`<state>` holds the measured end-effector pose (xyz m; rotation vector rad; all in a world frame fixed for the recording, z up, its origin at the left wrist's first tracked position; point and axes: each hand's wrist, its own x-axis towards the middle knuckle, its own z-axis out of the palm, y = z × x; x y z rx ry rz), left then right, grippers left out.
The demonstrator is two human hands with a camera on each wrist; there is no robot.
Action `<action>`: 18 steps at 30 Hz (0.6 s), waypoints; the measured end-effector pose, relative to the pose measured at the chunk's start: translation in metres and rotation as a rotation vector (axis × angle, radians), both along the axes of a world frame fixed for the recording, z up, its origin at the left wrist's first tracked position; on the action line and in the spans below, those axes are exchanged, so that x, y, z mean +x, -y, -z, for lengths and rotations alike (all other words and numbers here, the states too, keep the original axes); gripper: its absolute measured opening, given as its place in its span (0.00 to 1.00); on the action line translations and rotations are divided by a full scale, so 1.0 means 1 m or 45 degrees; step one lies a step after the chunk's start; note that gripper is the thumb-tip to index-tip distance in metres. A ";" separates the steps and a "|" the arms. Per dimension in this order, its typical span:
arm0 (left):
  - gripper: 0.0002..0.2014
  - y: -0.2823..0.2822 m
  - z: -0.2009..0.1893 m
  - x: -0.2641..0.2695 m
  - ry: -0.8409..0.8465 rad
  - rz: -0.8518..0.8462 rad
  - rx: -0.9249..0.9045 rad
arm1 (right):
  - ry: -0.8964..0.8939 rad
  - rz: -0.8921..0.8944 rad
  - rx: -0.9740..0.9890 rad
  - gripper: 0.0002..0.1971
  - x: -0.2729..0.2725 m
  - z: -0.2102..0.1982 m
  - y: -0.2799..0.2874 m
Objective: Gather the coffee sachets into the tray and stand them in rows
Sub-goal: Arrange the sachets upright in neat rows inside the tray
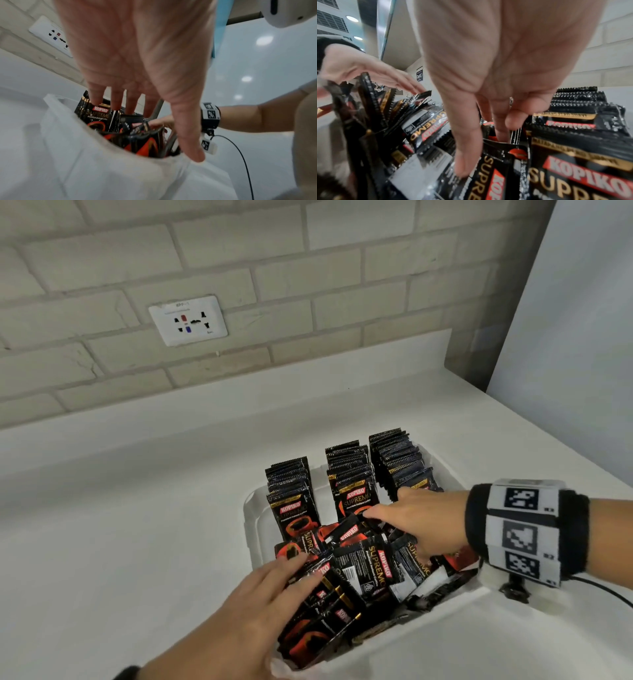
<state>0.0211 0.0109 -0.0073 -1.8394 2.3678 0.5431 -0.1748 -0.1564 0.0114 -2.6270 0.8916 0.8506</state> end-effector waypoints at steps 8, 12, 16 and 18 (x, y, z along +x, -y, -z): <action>0.43 0.002 0.011 0.006 -0.068 -0.093 0.174 | -0.173 -0.054 -0.030 0.47 0.013 0.001 0.000; 0.44 0.000 0.019 0.009 -0.104 -0.025 0.130 | -0.144 -0.080 -0.048 0.45 0.012 0.001 -0.002; 0.48 -0.001 0.020 0.013 -0.102 -0.034 0.067 | -0.056 -0.043 0.002 0.45 0.008 -0.003 -0.005; 0.50 0.000 0.007 0.007 -0.170 -0.091 0.143 | 0.021 -0.009 0.045 0.44 0.007 -0.005 -0.004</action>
